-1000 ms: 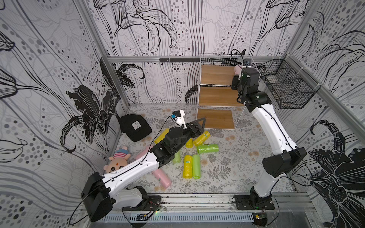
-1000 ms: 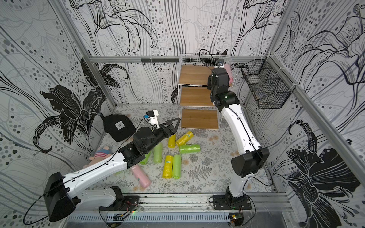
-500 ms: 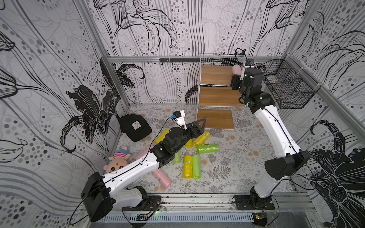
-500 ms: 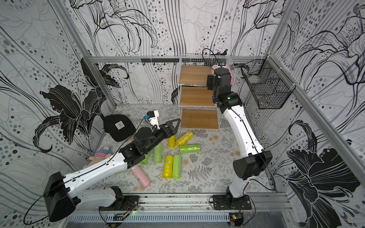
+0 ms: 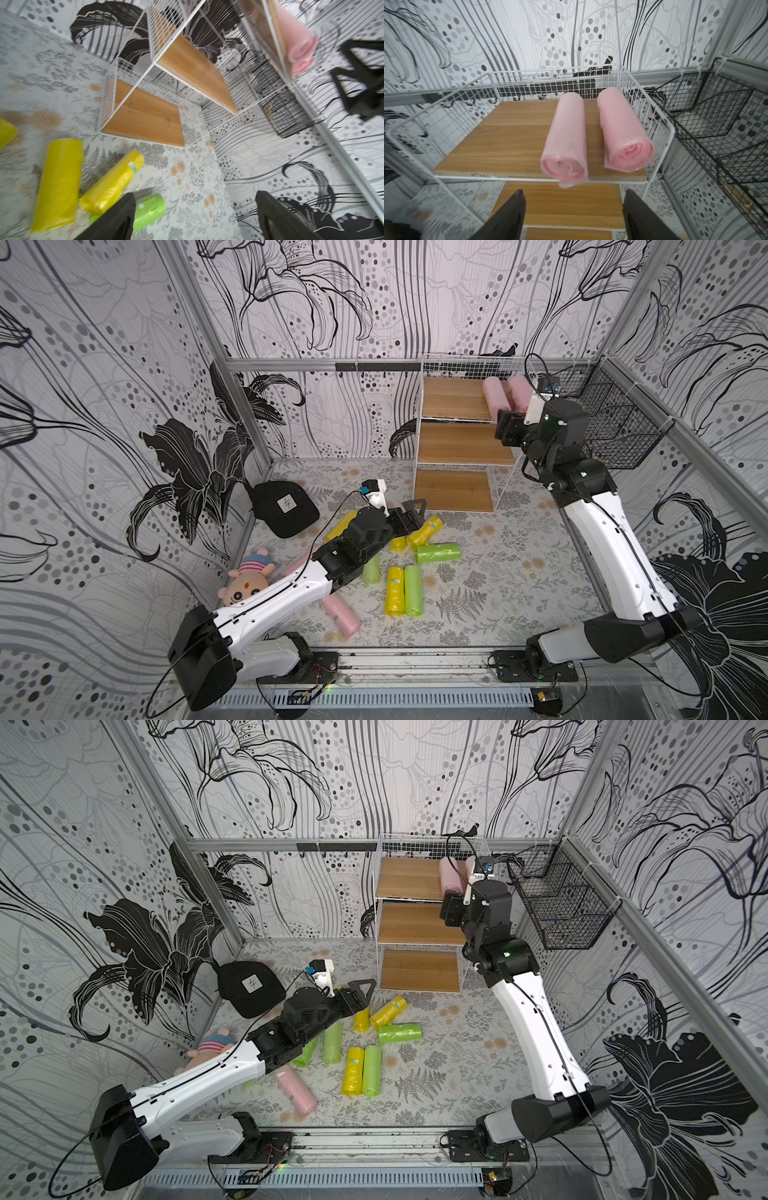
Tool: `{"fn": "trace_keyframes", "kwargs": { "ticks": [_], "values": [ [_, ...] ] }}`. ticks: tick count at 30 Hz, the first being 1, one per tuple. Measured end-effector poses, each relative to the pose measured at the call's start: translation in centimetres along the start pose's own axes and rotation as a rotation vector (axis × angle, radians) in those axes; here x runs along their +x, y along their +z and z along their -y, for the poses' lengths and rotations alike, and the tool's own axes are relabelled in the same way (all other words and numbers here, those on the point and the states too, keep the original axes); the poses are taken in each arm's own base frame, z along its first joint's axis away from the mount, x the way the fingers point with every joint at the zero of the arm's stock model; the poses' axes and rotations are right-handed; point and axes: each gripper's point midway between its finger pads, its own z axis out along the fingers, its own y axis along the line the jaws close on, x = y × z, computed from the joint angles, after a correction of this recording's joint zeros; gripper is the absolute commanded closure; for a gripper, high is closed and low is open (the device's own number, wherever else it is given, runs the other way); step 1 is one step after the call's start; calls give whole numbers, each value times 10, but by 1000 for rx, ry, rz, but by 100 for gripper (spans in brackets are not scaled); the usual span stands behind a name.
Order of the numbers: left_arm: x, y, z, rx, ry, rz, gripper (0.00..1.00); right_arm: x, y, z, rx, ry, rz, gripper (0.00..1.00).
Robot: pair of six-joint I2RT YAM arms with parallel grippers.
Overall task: Sort the rolls of trash bags by color and place them on the shelf
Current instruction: Place the roll of trash bags on the shelf.
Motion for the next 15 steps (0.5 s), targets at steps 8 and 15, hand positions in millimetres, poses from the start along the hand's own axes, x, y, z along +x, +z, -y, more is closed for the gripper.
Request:
{"fn": "trace_keyframes", "kwargs": {
  "ticks": [8,15],
  "values": [
    [40,-50,-111,-402,72,-170,10,61,-82,-41,-266,29,-143,21],
    [54,-124,-187,-731,-15,-176,9,207,-88,-70,-379,15,-492,21]
  ]
}}
